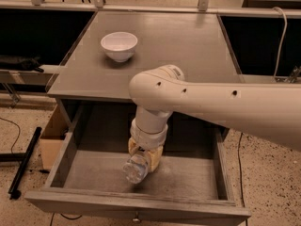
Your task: Place blue plastic bottle into top drawer
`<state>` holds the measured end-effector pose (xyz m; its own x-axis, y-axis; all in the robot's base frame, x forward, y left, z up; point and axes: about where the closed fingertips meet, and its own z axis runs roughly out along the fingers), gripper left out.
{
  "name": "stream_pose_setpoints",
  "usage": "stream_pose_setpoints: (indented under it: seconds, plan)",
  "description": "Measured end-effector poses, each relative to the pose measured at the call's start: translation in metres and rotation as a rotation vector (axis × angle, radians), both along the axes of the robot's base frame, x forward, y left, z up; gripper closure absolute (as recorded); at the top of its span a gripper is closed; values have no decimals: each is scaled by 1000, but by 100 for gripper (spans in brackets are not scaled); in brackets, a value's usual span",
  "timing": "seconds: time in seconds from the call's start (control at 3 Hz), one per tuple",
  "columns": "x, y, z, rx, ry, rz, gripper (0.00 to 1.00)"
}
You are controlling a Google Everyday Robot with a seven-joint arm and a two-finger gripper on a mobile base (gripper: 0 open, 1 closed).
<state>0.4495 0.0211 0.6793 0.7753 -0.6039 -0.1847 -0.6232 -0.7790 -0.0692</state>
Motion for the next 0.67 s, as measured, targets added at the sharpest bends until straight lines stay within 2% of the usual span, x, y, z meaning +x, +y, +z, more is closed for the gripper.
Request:
stream_pose_setpoints:
  seconds: [0.33,0.67]
  plan:
    - [0,0,0,0,0,0,100]
    - [2,3,0,4,-29,-2,100]
